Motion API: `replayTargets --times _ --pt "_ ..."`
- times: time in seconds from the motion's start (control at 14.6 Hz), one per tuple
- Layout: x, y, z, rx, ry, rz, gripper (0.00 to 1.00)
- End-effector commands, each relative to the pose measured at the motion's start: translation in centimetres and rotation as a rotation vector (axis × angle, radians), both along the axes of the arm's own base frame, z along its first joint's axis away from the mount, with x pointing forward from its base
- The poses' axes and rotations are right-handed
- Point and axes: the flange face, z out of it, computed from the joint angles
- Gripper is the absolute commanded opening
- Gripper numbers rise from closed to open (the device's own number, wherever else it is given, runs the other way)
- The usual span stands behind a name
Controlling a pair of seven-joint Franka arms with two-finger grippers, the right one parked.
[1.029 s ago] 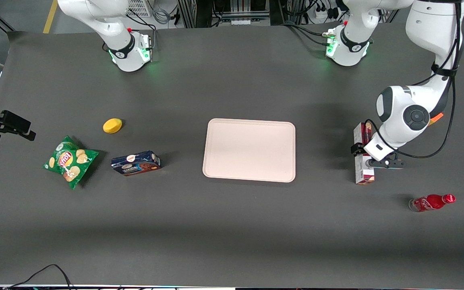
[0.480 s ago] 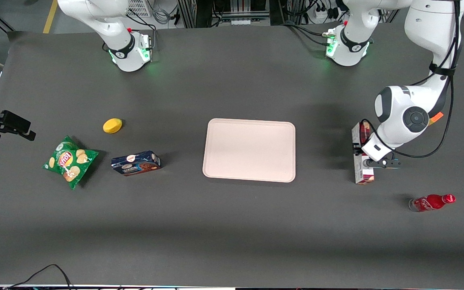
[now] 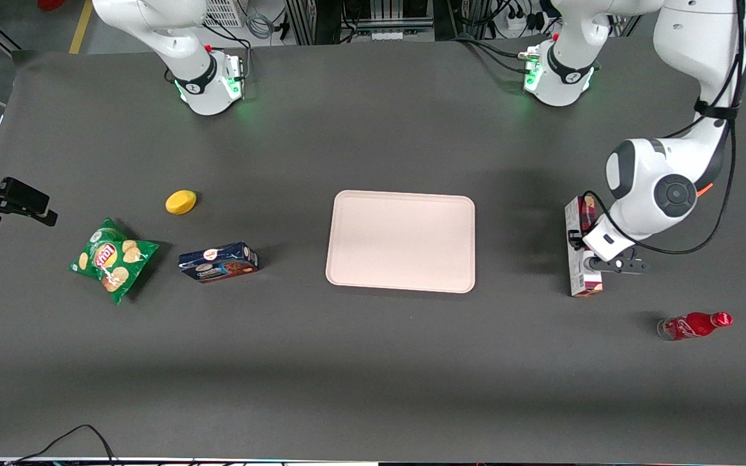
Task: Place red cookie box on tray
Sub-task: 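Lift the cookie box and carry it over the white tray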
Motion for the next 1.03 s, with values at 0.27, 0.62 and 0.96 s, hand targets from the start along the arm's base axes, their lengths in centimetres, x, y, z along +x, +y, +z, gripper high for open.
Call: replayTargets --times 0.27,0.62,0.96 --pt "4.8 -5.0 13.5 -0.053 -0.011 -0.060 0.00" --pt "4.9 -15.1 18.4 -0.094 -0.033 0.064 0.00" --pt "2.5 -24.4 16.2 -0.075 -0.041 0.143 0.00"
